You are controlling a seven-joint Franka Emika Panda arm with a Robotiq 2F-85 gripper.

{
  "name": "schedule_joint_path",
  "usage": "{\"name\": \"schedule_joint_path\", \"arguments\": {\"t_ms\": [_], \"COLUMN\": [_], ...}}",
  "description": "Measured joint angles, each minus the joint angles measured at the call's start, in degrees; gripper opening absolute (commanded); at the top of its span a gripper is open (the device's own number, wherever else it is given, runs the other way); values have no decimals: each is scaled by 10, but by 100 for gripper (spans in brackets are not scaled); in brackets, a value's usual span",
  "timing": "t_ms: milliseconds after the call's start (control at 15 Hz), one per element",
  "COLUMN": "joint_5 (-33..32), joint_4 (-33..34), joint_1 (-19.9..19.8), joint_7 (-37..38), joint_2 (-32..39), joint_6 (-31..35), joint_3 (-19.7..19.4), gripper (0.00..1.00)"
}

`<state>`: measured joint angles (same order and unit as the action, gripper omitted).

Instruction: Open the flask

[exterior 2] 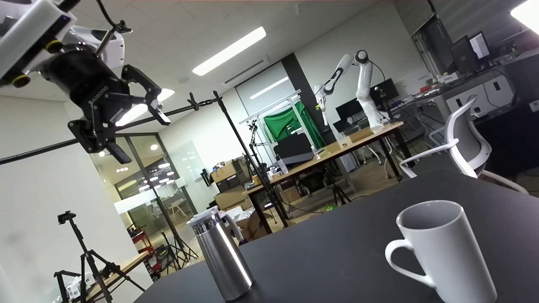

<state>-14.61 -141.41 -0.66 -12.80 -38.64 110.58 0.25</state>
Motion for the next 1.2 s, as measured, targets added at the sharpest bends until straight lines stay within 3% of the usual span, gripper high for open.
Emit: {"name": "schedule_joint_path", "arguments": {"t_ms": [67,133,400,867,1000,1200], "joint_5": [0,-1,0,48,85,130], "joint_4": [0,0,30,165,210,274], "joint_1": [2,4,17,41,48,57], "joint_7": [-1,-1,5,40,38,36], "joint_2": [0,0,30,199,246,305], "joint_6": [4,18,68,74,60,32], "joint_3": [0,0,16,51,52,53], "gripper": [100,83,53,5,0,1]}}
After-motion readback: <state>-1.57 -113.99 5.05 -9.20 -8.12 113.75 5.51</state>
